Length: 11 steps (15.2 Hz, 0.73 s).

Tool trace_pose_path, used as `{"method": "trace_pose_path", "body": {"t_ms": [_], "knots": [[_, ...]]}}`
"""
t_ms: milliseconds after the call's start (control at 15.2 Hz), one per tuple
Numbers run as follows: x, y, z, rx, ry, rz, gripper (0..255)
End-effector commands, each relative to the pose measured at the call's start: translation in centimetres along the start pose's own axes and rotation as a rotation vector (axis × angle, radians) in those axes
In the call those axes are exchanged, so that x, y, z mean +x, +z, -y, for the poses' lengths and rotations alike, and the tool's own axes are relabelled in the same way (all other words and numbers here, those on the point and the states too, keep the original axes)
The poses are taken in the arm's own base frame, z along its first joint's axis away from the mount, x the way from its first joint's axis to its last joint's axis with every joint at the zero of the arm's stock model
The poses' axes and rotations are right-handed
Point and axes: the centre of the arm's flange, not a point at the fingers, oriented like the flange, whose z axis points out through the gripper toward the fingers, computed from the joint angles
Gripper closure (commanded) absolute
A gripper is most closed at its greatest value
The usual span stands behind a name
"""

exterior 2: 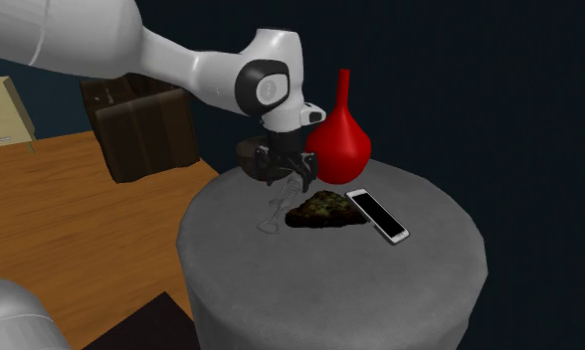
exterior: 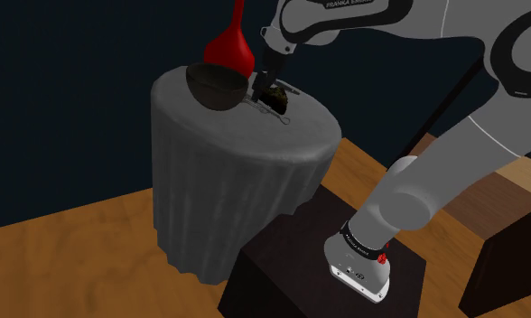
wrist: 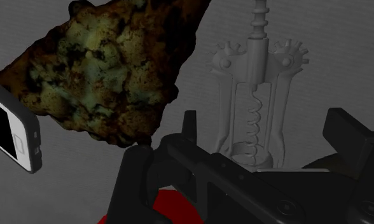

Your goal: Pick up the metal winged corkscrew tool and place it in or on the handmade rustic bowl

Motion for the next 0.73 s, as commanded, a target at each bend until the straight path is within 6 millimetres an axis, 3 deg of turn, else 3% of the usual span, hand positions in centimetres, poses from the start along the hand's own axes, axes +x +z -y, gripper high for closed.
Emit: {"method": "trace_pose_path", "body": {"t_ms": [0,198,660], "knots": [[0.1,1.0,0.0,-0.001,-0.001,-0.001,0],[0.1,2.4,0.0,-0.001,-0.001,-0.001,0],[0.1,2.3,0.0,-0.001,-0.001,-0.001,0]]}}
